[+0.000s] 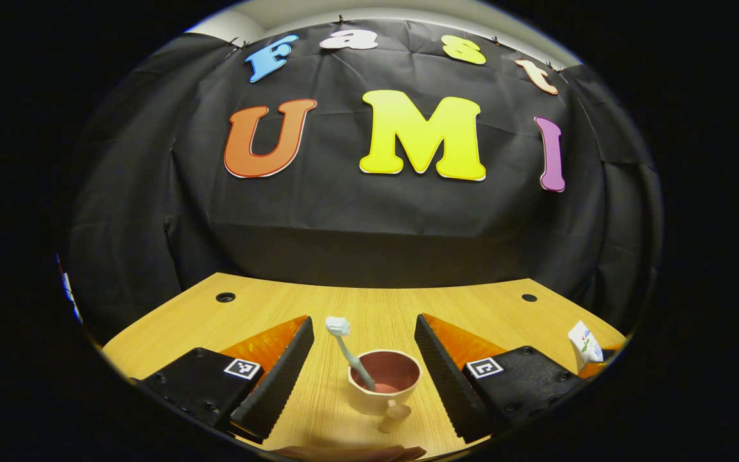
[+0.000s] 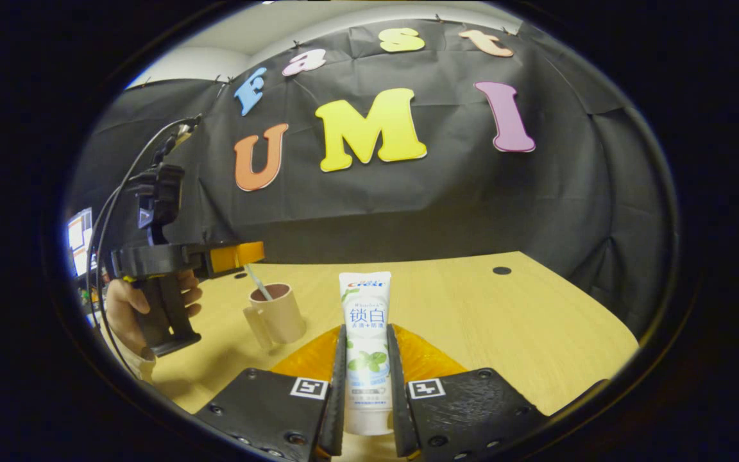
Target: Put the toothbrush and toothpaste on the desktop into the cup, then pick up the cup and place it on the coaster on the desktop.
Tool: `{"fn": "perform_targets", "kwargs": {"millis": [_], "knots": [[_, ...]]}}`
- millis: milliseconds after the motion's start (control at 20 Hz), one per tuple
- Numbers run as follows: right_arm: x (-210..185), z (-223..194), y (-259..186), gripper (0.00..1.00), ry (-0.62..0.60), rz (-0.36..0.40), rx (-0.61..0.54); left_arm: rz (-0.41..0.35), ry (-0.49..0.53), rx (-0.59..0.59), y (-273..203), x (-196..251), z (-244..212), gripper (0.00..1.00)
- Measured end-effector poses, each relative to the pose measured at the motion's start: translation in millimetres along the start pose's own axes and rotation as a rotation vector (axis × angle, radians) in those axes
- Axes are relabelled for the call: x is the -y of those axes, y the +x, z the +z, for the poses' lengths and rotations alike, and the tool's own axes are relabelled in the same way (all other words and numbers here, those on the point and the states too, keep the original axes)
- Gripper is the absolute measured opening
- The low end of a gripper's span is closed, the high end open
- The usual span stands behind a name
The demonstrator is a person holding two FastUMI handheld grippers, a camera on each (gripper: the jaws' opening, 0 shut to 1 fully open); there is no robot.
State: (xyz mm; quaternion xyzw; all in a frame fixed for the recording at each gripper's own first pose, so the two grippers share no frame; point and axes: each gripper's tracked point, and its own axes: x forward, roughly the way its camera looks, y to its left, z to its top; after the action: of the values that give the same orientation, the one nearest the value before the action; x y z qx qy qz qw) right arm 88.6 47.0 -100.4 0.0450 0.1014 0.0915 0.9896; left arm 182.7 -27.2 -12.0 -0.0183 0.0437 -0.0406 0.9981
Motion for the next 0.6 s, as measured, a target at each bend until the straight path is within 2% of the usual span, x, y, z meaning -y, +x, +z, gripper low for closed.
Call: {"fn": "perform_targets", "kwargs": {"millis": [300,400,600], "knots": [[-46,37,21,0.31,0.013,0.074,0.04,0.043,-0.013,-0.013,-32,-38,-17,1.0],[-65,50,31,0.3,0.0,0.095,0.06,0.021,0.007,-0.005,-43,-44,-23,1.0],[-105,67,56,0.31,-0.042,0.136,0.097,0.073,-0.016,-0.002,-63,-79,-39,1.0]]}}
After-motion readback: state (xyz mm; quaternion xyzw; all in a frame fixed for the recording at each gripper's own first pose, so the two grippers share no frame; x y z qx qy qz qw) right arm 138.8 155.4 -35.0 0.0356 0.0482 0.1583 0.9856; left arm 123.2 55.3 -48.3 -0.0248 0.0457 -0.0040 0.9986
